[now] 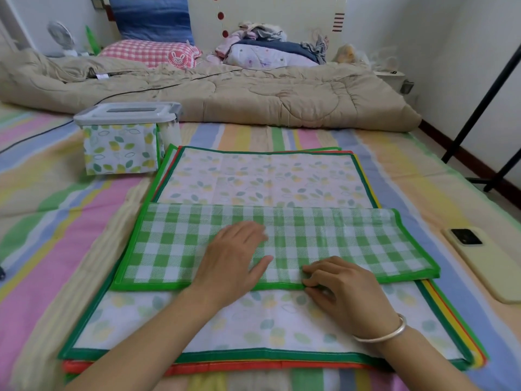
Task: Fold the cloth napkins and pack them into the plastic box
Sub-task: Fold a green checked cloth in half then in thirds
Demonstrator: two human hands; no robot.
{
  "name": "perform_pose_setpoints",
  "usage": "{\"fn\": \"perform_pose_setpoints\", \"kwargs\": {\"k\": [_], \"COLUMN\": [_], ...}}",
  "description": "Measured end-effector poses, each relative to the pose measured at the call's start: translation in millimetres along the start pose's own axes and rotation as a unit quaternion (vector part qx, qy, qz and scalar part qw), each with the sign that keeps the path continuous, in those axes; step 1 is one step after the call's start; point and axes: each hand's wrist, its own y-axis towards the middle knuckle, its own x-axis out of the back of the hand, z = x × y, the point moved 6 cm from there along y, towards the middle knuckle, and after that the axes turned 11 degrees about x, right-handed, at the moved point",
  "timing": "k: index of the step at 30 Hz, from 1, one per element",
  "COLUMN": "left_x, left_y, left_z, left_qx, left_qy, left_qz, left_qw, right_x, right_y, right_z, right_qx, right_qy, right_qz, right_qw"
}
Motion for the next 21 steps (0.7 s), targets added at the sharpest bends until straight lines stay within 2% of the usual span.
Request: {"fn": "perform_pose_setpoints", "kwargs": {"k": [4, 7, 12, 17, 20, 21], "left_x": [-30.4, -49.8, -63.4, -65.5, -65.2, -64.7], "left_y": [29.4, 29.1, 24.9, 24.9, 24.8, 25.0], "left_z": [10.7, 18.0, 23.8, 22.9, 22.9, 22.9], "left_qx": [0.036, 0.038, 0.043, 0.044, 0.043, 0.042], "left_qy": [0.093, 0.129, 0.127, 0.128, 0.12, 0.113], "left_qz": [0.139, 0.191, 0.207, 0.199, 0.181, 0.174], "left_qw": [0.985, 0.972, 0.969, 0.971, 0.975, 0.977], "right_x": [-2.9, -4.0, -3.6, -9.2, -18.6, -30.3], "right_y": [0.5, -1.0, 2.3, 36.4, 75.7, 87.2], "right_z": [-2.0, -3.2, -3.5, -22.9, -19.7, -18.1], "right_qx": [-0.007, -0.008, -0.028, -0.134, -0.118, -0.109], "right_qy": [0.007, 0.016, 0.016, 0.005, -0.013, -0.006], "right_qz": [0.024, 0.028, 0.045, 0.128, 0.034, 0.035], "right_qw": [1.0, 0.999, 0.998, 0.983, 0.992, 0.993]}}
